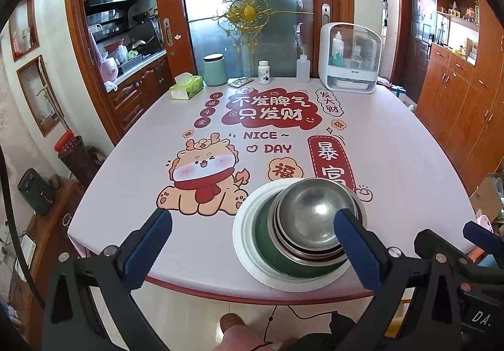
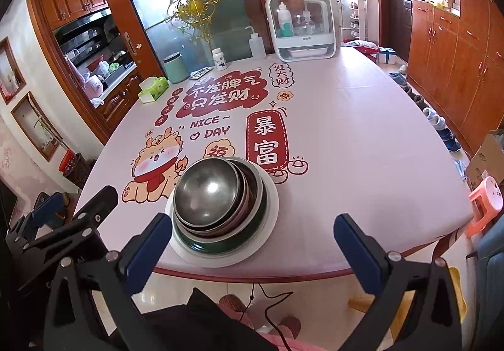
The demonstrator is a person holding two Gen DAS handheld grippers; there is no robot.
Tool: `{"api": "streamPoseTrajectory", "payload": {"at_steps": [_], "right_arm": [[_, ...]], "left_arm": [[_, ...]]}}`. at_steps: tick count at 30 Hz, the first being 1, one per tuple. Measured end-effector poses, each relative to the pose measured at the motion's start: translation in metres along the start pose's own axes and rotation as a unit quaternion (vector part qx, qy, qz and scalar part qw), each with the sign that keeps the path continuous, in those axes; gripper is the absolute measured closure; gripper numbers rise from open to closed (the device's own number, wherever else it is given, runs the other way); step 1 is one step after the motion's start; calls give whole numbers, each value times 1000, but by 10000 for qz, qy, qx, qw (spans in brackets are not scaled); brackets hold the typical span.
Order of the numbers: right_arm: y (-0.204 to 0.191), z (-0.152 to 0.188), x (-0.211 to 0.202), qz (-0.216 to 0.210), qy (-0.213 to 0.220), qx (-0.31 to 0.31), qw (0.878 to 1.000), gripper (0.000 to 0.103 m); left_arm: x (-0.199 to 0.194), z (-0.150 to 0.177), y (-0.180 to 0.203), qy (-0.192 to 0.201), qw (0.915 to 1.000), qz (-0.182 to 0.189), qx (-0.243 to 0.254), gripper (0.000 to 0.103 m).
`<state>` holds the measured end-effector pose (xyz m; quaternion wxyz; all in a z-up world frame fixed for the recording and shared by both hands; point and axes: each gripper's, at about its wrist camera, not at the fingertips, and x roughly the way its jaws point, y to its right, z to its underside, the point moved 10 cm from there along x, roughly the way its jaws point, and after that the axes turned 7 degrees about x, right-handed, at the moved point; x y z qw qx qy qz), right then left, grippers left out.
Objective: Organize plates and bowls
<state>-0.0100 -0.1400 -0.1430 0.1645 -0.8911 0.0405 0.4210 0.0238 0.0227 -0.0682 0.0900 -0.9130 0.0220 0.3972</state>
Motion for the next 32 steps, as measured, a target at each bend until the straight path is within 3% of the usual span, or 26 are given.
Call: {"api": "streamPoseTrajectory", "payload": {"at_steps": [32], "right_arm": [[-4, -3, 4, -8, -36, -9, 10000, 0]], "left_arm": [[-4, -2, 2, -30, 10000, -4, -44, 1]]}}
